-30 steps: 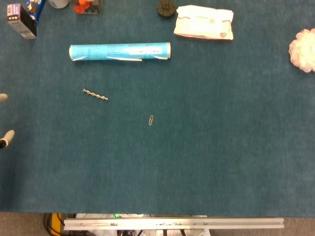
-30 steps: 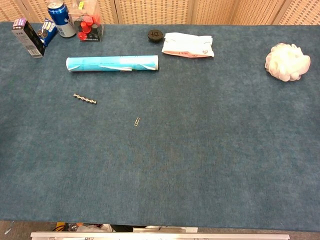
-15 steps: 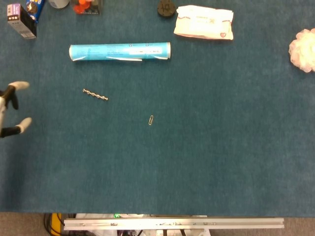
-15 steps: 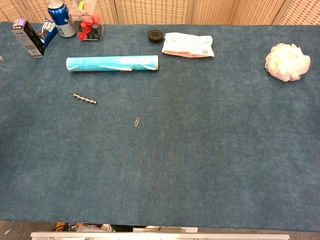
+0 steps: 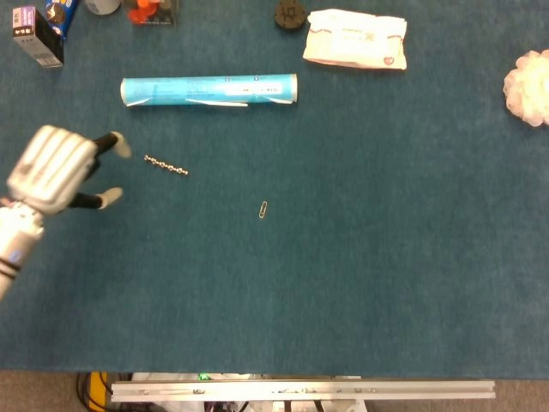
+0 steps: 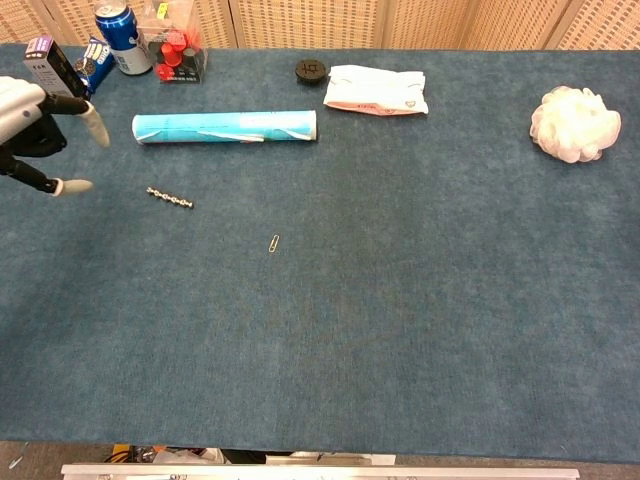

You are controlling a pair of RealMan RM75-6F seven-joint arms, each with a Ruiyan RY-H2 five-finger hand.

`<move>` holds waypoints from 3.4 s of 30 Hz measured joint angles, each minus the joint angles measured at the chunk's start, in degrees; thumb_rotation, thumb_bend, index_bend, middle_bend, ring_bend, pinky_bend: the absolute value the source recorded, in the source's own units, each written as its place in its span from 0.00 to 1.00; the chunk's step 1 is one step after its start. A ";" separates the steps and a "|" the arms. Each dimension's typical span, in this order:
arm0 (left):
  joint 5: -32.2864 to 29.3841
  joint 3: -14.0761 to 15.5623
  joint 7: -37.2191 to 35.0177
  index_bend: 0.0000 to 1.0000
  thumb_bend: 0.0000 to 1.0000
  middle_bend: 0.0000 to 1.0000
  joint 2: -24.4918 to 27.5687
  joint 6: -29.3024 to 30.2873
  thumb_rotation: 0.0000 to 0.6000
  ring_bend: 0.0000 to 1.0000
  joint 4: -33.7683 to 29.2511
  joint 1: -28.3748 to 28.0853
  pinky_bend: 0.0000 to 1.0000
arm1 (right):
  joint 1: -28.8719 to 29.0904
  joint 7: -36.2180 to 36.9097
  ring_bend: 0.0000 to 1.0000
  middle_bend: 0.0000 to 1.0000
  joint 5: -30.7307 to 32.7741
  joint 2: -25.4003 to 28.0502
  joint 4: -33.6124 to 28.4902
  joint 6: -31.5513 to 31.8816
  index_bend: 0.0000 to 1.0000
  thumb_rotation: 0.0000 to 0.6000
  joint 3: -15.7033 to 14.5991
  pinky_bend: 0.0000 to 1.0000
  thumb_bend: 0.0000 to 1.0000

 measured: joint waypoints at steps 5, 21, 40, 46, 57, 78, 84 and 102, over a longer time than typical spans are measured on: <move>-2.44 -0.63 2.80 0.43 0.19 1.00 -4.28 -5.37 1.00 1.00 1.82 -4.03 0.94 | -0.45 0.22 0.34 0.41 0.43 0.21 -0.01 0.27 0.35 1.00 -0.26 0.50 0.22; -11.21 -2.24 10.65 0.50 0.26 1.00 -14.77 -13.09 1.00 1.00 9.01 -10.76 0.98 | -1.55 1.49 0.34 0.41 1.48 0.28 0.63 0.74 0.35 1.00 -0.81 0.50 0.22; -19.36 -1.12 19.36 0.51 0.26 1.00 -20.12 -19.35 1.00 1.00 15.34 -15.22 0.98 | -2.16 3.19 0.34 0.41 1.92 0.35 1.85 1.19 0.35 1.00 -0.79 0.50 0.22; -19.98 -0.67 19.85 0.51 0.27 1.00 -20.35 -19.91 1.00 1.00 16.15 -15.86 0.98 | -2.36 3.57 0.34 0.41 2.09 0.40 2.10 1.34 0.35 1.00 -0.75 0.50 0.22; -21.68 0.25 21.50 0.50 0.27 1.00 -20.02 -20.70 1.00 1.00 15.64 -16.54 0.98 | -2.49 4.50 0.34 0.41 2.24 0.11 2.94 1.38 0.35 1.00 -0.66 0.50 0.22; -24.98 0.71 21.60 0.53 0.27 1.00 -20.52 -21.94 1.00 1.00 16.77 -17.36 0.98 | -2.90 4.82 0.34 0.41 2.23 0.02 3.21 1.81 0.35 1.00 -0.66 0.50 0.22; -25.61 0.76 21.70 0.54 0.28 1.00 -20.79 -22.07 1.00 1.00 17.13 -17.57 0.98 | -3.17 4.83 0.34 0.41 2.26 0.15 3.14 2.11 0.35 1.00 -0.67 0.50 0.22; -26.54 0.66 20.81 0.57 0.36 1.00 -20.67 -21.50 1.00 1.00 17.11 -17.58 0.98 | -3.56 5.27 0.34 0.41 2.16 0.17 3.25 2.52 0.35 1.00 -0.62 0.50 0.22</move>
